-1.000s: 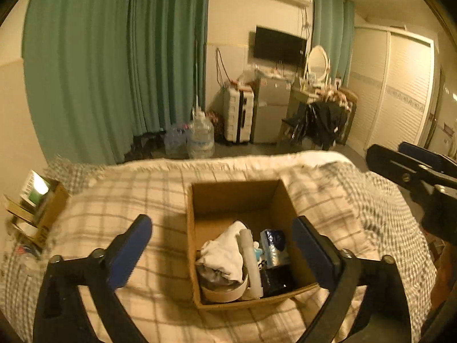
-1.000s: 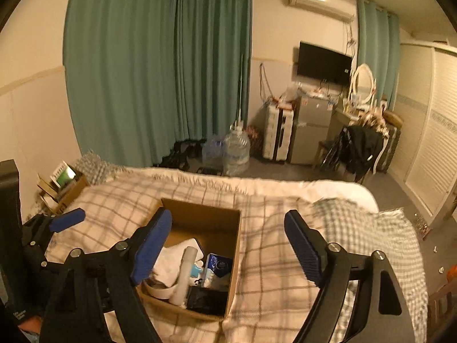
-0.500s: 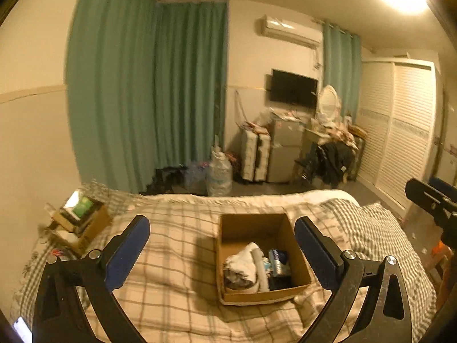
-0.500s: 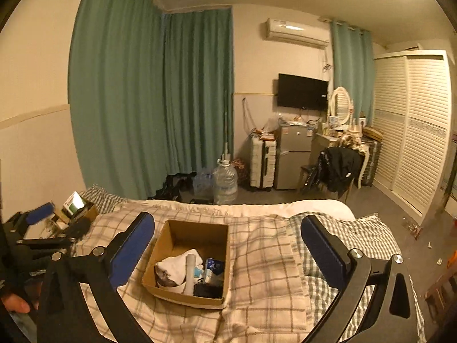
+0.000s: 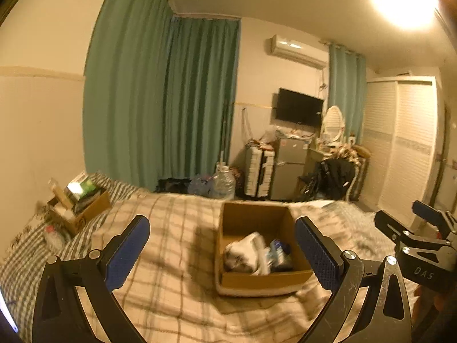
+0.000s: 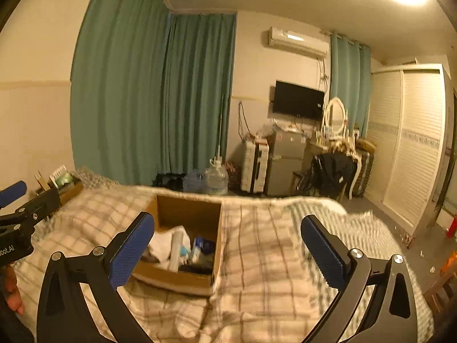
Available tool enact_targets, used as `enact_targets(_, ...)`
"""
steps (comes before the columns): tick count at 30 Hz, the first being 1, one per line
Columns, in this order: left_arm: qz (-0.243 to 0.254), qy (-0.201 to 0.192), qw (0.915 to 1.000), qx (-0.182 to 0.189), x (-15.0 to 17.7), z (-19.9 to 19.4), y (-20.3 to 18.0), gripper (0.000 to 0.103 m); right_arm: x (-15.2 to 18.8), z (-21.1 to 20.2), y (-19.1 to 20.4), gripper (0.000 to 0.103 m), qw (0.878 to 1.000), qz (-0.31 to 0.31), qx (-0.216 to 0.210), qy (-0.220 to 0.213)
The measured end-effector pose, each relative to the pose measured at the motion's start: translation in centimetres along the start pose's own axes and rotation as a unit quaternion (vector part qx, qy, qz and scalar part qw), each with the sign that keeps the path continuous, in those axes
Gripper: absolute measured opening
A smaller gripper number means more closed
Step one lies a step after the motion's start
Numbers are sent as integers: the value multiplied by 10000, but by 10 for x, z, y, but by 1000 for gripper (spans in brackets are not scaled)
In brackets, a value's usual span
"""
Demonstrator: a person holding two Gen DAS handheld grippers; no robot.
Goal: Organize objects
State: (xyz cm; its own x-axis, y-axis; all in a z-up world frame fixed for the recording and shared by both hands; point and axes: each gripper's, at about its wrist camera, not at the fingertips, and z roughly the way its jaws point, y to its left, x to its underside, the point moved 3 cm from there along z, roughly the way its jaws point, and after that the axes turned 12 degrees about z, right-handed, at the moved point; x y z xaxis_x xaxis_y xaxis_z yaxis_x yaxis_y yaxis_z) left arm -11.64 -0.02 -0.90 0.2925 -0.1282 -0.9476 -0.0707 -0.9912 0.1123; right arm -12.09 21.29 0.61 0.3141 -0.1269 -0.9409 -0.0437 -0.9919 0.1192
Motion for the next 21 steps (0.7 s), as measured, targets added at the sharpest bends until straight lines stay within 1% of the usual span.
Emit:
enact_targets(1,-20,81,10000,-22,10,5,0,103,10,5,-1,103,10000,-4,-20,42)
enact_targets(3,-77,373,9993,14,28,14,1,103,24,12,1,103,9999,-110,31,109)
enact_targets(4,-54,437,9990,44,33,15,0,103,32,16,4,103,9996,-229,74,146)
enact_targets(7,51,400,9992,-61,38,10,-2,103,44,23,7,103,9989,-371,163,216)
enact_targets(9,136,352,9993,-33,38,7,-6,103,47,25,8,103,9990,-336,119,269)
enact_targets(14,222,392,9990,-27,39,6,-12,103,44,21,7,103,9994,-260,118,194)
enact_targets(17,192,452,9988,18,41,8,-12,103,42,21,6,103,9996,-179,100,215)
enact_targets(21,238,449,9987,-9,42,7,-14,103,42,21,3,103,9995,-156,147,220)
